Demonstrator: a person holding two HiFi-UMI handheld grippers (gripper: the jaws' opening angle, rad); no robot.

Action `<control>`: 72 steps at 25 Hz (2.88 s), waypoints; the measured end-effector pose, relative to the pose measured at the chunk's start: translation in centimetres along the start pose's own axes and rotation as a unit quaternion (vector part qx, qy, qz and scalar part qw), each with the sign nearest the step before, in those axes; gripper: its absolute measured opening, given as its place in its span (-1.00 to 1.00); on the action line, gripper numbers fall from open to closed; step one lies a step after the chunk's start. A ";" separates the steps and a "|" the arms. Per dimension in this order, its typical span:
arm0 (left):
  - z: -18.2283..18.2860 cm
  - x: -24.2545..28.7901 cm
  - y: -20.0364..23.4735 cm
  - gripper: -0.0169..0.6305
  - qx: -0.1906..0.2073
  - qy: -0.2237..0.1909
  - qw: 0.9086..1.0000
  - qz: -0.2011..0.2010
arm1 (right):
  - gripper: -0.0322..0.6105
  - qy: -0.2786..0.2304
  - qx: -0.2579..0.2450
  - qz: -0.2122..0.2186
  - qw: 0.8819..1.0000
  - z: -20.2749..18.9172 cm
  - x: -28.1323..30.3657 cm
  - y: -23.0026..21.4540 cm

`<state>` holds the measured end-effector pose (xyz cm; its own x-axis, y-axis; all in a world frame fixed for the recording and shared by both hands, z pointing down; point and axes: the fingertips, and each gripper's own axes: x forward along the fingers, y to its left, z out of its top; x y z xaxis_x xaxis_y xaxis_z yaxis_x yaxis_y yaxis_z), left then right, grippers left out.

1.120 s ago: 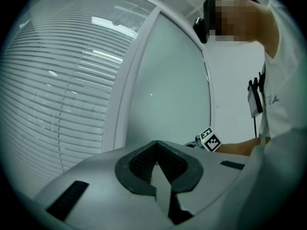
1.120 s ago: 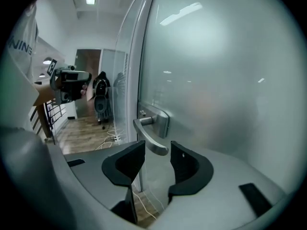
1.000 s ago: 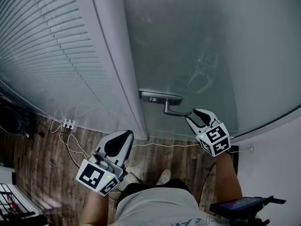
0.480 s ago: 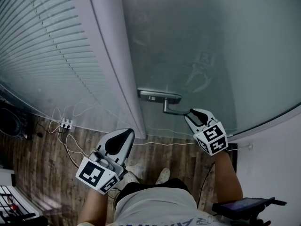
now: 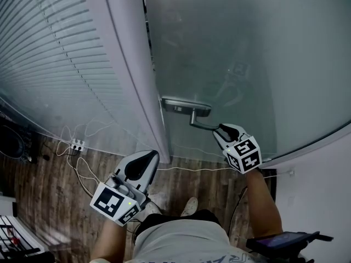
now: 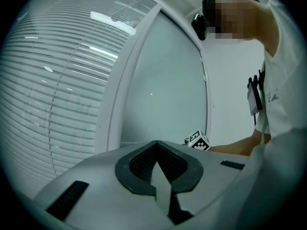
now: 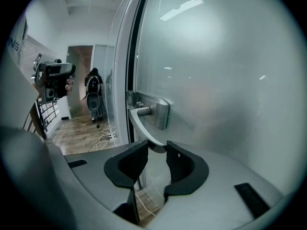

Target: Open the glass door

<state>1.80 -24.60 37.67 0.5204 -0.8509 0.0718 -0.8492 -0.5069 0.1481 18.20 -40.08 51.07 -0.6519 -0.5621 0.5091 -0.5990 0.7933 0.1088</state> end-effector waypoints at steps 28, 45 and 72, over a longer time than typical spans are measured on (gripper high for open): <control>-0.7 -0.3 0.2 -0.95 -0.008 -0.011 0.999 0.030 | -0.52 -0.026 0.037 -0.043 0.998 2.8 5.0 -7.2; 1.0 0.5 2.4 -0.95 -0.020 -0.011 0.998 0.055 | -0.52 -0.021 0.045 -0.084 0.995 6.2 8.3 -12.9; 2.3 1.3 2.4 -0.95 -0.008 -0.016 0.999 0.027 | -0.69 -0.107 0.040 -0.129 0.985 9.1 -2.2 -12.2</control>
<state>0.25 -27.18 35.84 0.4698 -0.8815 0.0479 -0.8746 -0.4573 0.1611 22.74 -50.59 40.87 -0.5505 -0.7861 0.2812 -0.7869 0.6011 0.1398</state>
